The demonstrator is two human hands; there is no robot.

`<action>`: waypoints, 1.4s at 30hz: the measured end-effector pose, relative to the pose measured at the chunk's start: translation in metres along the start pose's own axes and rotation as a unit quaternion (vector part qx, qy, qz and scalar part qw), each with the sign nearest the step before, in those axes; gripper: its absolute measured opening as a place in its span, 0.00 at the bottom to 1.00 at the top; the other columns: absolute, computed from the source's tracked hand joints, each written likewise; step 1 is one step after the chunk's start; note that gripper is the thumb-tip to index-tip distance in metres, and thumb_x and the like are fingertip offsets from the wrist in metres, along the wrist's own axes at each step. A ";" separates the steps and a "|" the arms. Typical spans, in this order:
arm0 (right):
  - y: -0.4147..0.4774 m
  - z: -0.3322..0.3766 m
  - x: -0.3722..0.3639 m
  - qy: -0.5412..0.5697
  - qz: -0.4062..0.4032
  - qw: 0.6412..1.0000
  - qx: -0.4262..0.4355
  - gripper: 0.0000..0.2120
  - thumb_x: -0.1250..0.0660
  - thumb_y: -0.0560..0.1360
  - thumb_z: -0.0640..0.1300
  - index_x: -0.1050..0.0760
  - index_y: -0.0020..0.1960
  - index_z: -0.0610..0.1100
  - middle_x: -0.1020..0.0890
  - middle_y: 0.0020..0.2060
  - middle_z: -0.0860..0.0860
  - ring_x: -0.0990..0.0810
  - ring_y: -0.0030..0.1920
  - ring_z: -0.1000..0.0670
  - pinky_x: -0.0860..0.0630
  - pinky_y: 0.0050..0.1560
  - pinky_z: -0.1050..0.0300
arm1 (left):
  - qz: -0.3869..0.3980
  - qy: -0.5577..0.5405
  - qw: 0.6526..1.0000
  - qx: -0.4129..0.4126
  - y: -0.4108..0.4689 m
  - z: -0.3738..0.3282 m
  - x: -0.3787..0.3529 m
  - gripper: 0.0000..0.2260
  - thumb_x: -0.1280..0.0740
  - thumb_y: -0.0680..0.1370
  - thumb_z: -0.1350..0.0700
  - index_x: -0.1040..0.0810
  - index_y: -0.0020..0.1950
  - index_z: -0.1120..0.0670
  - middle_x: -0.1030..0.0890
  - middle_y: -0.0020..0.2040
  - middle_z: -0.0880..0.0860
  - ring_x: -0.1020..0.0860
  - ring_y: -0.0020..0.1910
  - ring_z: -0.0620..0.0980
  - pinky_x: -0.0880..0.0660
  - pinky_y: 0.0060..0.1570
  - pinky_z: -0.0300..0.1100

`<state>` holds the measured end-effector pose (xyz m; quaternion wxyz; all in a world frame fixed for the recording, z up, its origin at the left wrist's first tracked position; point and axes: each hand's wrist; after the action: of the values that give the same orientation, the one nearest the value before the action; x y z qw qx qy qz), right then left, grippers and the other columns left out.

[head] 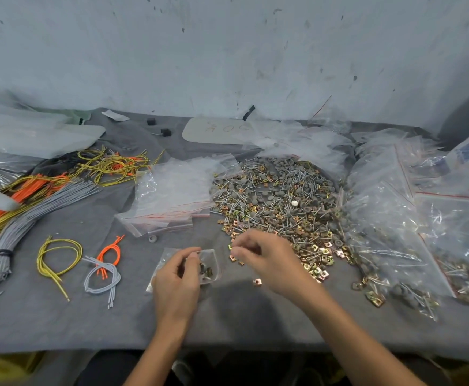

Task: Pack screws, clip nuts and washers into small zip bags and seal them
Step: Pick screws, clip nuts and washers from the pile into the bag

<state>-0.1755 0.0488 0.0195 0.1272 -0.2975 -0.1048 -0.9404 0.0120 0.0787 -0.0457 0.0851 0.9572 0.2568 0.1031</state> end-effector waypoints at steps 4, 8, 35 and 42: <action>-0.010 0.013 -0.048 0.007 0.004 1.000 -0.001 0.03 0.27 0.75 0.43 0.19 0.49 0.48 0.15 0.41 0.55 0.19 0.42 0.57 0.24 0.47 0.62 | 0.000 0.014 1.000 -0.013 -0.001 -0.003 0.001 0.10 0.36 0.75 0.51 0.15 0.48 0.48 0.16 0.46 0.39 0.18 0.49 0.40 0.25 0.50 0.39; -0.009 0.014 -0.065 -0.141 -0.031 0.988 0.053 0.05 0.32 0.77 0.45 0.28 0.47 0.49 0.17 0.45 0.50 0.21 0.47 0.45 0.27 0.46 0.49 | -0.006 0.022 1.000 -0.012 -0.002 -0.003 0.000 0.08 0.34 0.78 0.54 0.15 0.48 0.48 0.16 0.46 0.38 0.19 0.49 0.39 0.27 0.48 0.30; 0.069 -0.087 0.082 -0.315 -0.080 0.934 -0.147 0.08 0.33 0.81 0.44 0.23 0.44 0.43 0.18 0.38 0.49 0.19 0.38 0.49 0.20 0.45 0.46 | -0.007 0.022 1.000 -0.004 0.000 0.004 -0.001 0.08 0.32 0.80 0.57 0.15 0.48 0.47 0.17 0.46 0.35 0.20 0.48 0.36 0.29 0.45 0.25; 0.034 -0.024 0.050 -0.041 -0.099 0.993 -0.049 0.02 0.31 0.79 0.48 0.23 0.49 0.53 0.18 0.42 0.58 0.20 0.41 0.63 0.26 0.37 0.70 | -0.006 0.009 1.000 -0.010 -0.003 -0.002 -0.001 0.07 0.34 0.79 0.53 0.16 0.48 0.45 0.17 0.45 0.33 0.21 0.47 0.33 0.31 0.43 0.22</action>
<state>-0.2176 0.0010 0.0341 0.0144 -0.3295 -0.0924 -0.9395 0.0093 0.0807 -0.0441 0.0928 0.9537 0.2625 0.1139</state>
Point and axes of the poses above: each hand's wrist, its own y-axis towards the middle knuckle, its own x-axis out of the back of the hand, z = x × y
